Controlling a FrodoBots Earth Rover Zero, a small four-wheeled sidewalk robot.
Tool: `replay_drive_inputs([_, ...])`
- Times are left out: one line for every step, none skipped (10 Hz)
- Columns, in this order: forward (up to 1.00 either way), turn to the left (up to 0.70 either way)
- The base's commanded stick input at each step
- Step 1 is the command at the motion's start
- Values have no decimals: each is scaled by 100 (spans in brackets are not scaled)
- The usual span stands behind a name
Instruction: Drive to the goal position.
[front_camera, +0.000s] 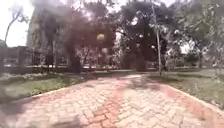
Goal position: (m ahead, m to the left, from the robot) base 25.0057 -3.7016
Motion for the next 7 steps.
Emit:
replay_drive_inputs([70,0])
replay_drive_inputs([70,0])
replay_drive_inputs([70,-4])
replay_drive_inputs([70,-21])
replay_drive_inputs([70,-35])
replay_drive_inputs([70,-35])
replay_drive_inputs([70,-35])
